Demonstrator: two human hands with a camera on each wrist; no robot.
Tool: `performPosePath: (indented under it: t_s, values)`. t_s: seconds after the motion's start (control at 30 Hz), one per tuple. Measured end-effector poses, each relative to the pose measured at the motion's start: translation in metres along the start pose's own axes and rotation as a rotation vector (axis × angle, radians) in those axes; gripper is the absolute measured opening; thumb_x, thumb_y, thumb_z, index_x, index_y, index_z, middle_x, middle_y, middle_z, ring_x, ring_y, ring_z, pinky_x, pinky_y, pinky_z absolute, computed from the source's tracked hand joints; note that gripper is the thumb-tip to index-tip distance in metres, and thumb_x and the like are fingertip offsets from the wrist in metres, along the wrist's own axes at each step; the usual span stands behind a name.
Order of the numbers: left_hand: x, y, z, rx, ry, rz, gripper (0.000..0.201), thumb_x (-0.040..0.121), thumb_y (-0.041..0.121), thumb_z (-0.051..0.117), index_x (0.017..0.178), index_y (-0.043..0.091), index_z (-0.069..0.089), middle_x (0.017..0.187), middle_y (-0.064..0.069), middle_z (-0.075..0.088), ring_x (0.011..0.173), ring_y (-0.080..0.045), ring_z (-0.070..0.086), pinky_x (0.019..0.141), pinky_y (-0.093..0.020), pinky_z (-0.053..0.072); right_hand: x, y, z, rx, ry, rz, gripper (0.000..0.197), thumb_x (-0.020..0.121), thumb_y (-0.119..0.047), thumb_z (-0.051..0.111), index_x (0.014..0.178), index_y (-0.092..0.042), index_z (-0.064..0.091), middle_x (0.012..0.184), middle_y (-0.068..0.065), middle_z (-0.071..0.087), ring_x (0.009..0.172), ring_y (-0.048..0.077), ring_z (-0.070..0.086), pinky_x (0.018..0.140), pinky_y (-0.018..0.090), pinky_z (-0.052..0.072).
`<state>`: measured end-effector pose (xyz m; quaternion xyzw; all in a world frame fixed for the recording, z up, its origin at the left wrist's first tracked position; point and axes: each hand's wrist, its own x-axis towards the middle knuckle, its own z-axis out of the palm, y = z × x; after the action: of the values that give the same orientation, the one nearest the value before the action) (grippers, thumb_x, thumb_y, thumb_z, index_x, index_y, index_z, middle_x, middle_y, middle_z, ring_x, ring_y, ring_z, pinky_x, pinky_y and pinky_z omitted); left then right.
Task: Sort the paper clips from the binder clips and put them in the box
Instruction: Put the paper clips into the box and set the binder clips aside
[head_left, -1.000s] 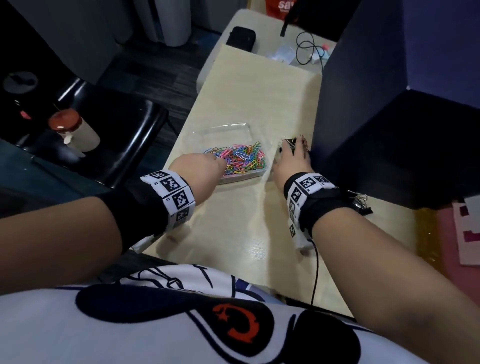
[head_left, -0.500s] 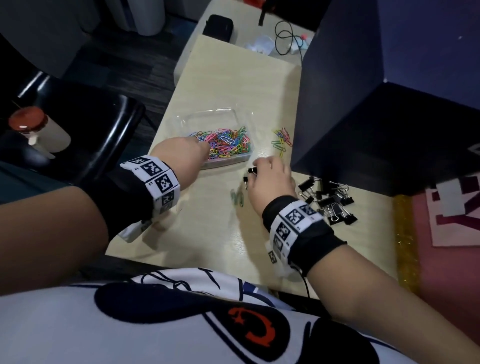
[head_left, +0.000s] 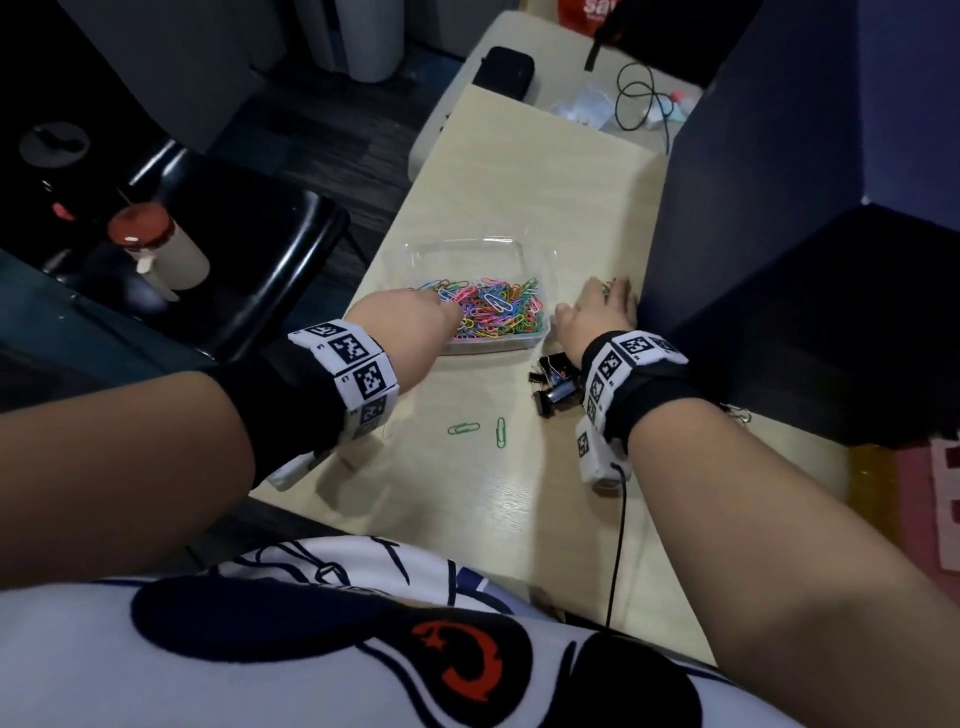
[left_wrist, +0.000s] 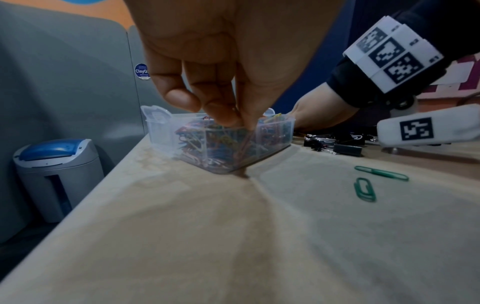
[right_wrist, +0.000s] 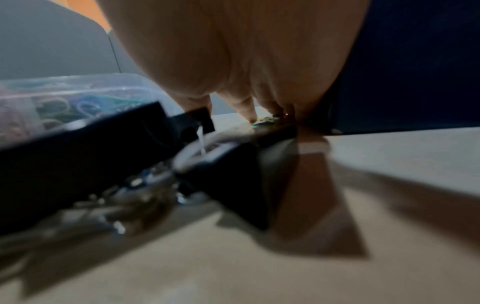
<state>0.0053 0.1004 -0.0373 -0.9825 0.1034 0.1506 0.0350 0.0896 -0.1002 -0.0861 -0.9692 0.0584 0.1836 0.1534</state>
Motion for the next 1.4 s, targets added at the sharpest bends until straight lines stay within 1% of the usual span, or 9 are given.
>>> performPosePath:
  t_s: [0.17, 0.27, 0.6, 0.73, 0.83, 0.93, 1.03, 1.2, 1.4]
  values:
    - [0.002, 0.000, 0.000, 0.000, 0.015, 0.021, 0.014, 0.090, 0.006, 0.048, 0.101, 0.015, 0.050, 0.097, -0.007, 0.056, 0.086, -0.028, 0.058, 0.059, -0.032, 0.037, -0.020, 0.013, 0.004, -0.048, -0.029, -0.162, 0.044, 0.099, -0.031, 0.035, 0.134, -0.004, 0.039, 0.154, 0.016, 0.017, 0.143, 0.030, 0.019, 0.119, 0.039, 0.016]
    - [0.005, 0.001, -0.002, -0.021, 0.028, 0.031, 0.015, 0.088, 0.004, 0.048, 0.097, 0.016, 0.050, 0.096, -0.007, 0.055, 0.087, -0.030, 0.058, 0.060, -0.032, 0.038, -0.044, 0.026, 0.008, -0.040, -0.055, -0.212, 0.038, 0.100, -0.026, 0.035, 0.130, -0.003, 0.041, 0.156, 0.018, 0.016, 0.145, 0.028, 0.018, 0.119, 0.035, 0.016]
    - [0.017, 0.017, -0.007, -0.128, 0.092, 0.037, 0.017, 0.088, 0.006, 0.050, 0.103, 0.013, 0.051, 0.101, -0.010, 0.053, 0.088, -0.034, 0.058, 0.064, -0.038, 0.047, -0.112, 0.053, -0.003, -0.104, -0.181, -0.074, 0.059, 0.088, -0.002, 0.036, 0.145, -0.017, 0.038, 0.155, 0.002, 0.026, 0.140, 0.023, 0.031, 0.114, 0.031, 0.023]
    - [0.010, 0.047, -0.007, -0.139, 0.163, 0.171, 0.027, 0.089, 0.015, 0.050, 0.116, 0.011, 0.051, 0.115, -0.012, 0.050, 0.101, -0.034, 0.054, 0.074, -0.040, 0.046, -0.125, 0.053, -0.001, -0.097, -0.140, -0.036, 0.041, 0.091, -0.011, 0.043, 0.130, -0.017, 0.054, 0.134, 0.007, 0.042, 0.122, 0.027, 0.048, 0.104, 0.037, 0.041]
    - [0.004, 0.073, -0.001, -0.094, 0.095, 0.309, 0.034, 0.093, 0.024, 0.048, 0.126, 0.016, 0.049, 0.120, -0.009, 0.050, 0.110, -0.031, 0.051, 0.082, -0.040, 0.047, -0.120, 0.052, -0.006, -0.036, -0.010, -0.005, 0.029, 0.090, -0.018, 0.052, 0.119, -0.016, 0.057, 0.124, 0.009, 0.045, 0.114, 0.029, 0.051, 0.098, 0.037, 0.045]
    - [0.003, 0.085, 0.009, -0.022, 0.010, 0.376, 0.047, 0.092, 0.035, 0.049, 0.138, 0.033, 0.037, 0.123, -0.006, 0.045, 0.114, -0.030, 0.046, 0.085, -0.040, 0.045, -0.114, 0.052, -0.007, 0.000, -0.036, -0.107, 0.041, 0.088, -0.022, 0.058, 0.128, -0.022, 0.050, 0.129, 0.007, 0.044, 0.118, 0.028, 0.048, 0.102, 0.037, 0.042]
    - [0.004, 0.086, 0.015, 0.035, -0.011, 0.381, 0.045, 0.092, 0.034, 0.047, 0.136, 0.033, 0.037, 0.123, -0.008, 0.045, 0.112, -0.031, 0.047, 0.088, -0.042, 0.047, -0.112, 0.053, -0.005, -0.069, -0.101, -0.136, 0.042, 0.089, -0.021, 0.057, 0.130, -0.028, 0.051, 0.128, 0.005, 0.043, 0.120, 0.027, 0.045, 0.102, 0.037, 0.041]
    - [0.005, 0.081, 0.017, 0.051, 0.016, 0.339, 0.031, 0.092, 0.031, 0.051, 0.120, 0.020, 0.046, 0.113, -0.012, 0.051, 0.102, -0.034, 0.054, 0.072, -0.038, 0.043, -0.114, 0.056, 0.001, -0.098, -0.028, -0.148, 0.032, 0.091, -0.025, 0.056, 0.123, -0.021, 0.056, 0.122, 0.007, 0.049, 0.116, 0.028, 0.049, 0.093, 0.033, 0.042]
    - [0.005, 0.082, 0.021, 0.087, 0.055, 0.349, 0.030, 0.094, 0.027, 0.049, 0.123, 0.022, 0.043, 0.117, -0.006, 0.056, 0.107, -0.031, 0.054, 0.080, -0.039, 0.042, -0.121, 0.062, -0.002, -0.056, 0.104, -0.143, 0.029, 0.096, -0.032, 0.046, 0.114, -0.020, 0.065, 0.116, 0.007, 0.055, 0.110, 0.028, 0.053, 0.093, 0.036, 0.046]
